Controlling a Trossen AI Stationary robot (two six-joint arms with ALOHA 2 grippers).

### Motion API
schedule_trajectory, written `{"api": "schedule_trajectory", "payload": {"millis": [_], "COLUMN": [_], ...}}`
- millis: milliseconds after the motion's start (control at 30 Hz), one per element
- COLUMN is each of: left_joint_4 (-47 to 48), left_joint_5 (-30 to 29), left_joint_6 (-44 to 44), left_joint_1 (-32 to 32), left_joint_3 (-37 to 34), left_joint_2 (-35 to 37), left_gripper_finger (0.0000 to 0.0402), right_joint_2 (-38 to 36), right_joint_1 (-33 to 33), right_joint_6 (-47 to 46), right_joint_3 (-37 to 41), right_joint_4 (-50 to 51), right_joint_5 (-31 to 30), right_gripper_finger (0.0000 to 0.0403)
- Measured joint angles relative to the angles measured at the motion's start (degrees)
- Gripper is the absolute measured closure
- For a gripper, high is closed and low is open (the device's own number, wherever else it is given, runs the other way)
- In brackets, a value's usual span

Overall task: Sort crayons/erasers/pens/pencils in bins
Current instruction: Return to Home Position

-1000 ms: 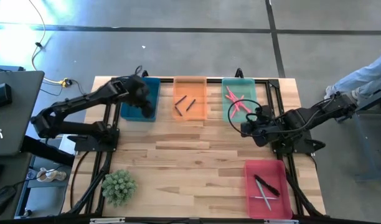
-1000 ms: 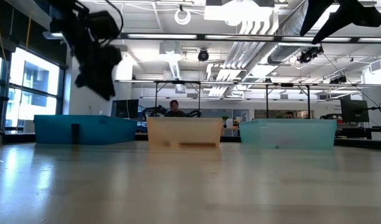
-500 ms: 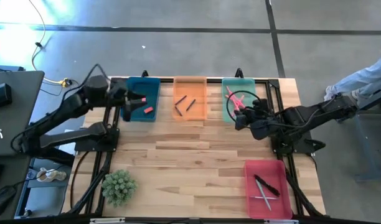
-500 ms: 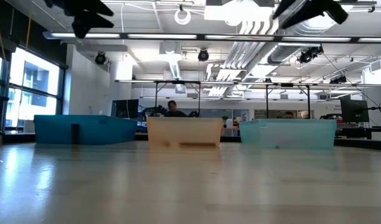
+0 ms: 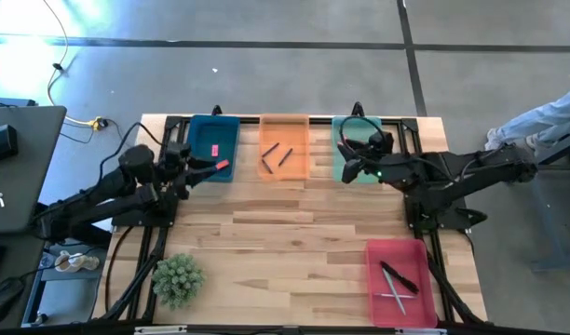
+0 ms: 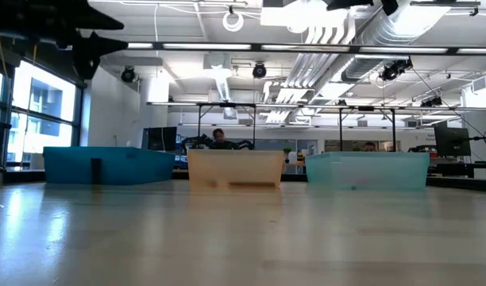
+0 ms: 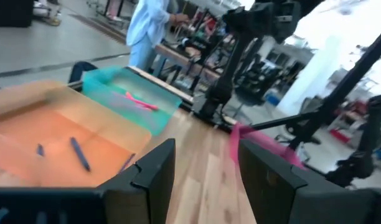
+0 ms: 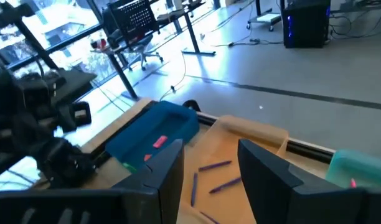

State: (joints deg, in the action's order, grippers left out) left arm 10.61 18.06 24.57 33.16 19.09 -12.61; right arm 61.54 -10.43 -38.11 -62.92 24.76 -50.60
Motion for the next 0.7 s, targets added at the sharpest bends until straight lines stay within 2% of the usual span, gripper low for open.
{"api": "schedule_trajectory", "payload": {"millis": [267,433,700], "left_joint_4": [-7.7,-8.0,-8.6], "left_joint_5": [0.0,-1.3,-8.5], "left_joint_6": [2.5,2.4,2.2], "left_joint_1": [-3.2,-5.2,-9.3], "left_joint_3": [-9.6,-11.6,-16.0], "left_joint_2": [7.3,10.1,12.4], "left_gripper_finger": [0.0241,0.0241,0.0241], "right_joint_2": [-0.1,-0.8,-5.0], "right_joint_1": [3.7,5.1,6.3], "right_joint_6": [-0.3,2.8,8.6], "right_joint_3": [0.0,0.0,0.0], "right_joint_4": [-1.5,-4.6,-6.7], "right_joint_5": [6.6,6.8,6.9], "right_gripper_finger": [0.0259,0.0259,0.0259]}}
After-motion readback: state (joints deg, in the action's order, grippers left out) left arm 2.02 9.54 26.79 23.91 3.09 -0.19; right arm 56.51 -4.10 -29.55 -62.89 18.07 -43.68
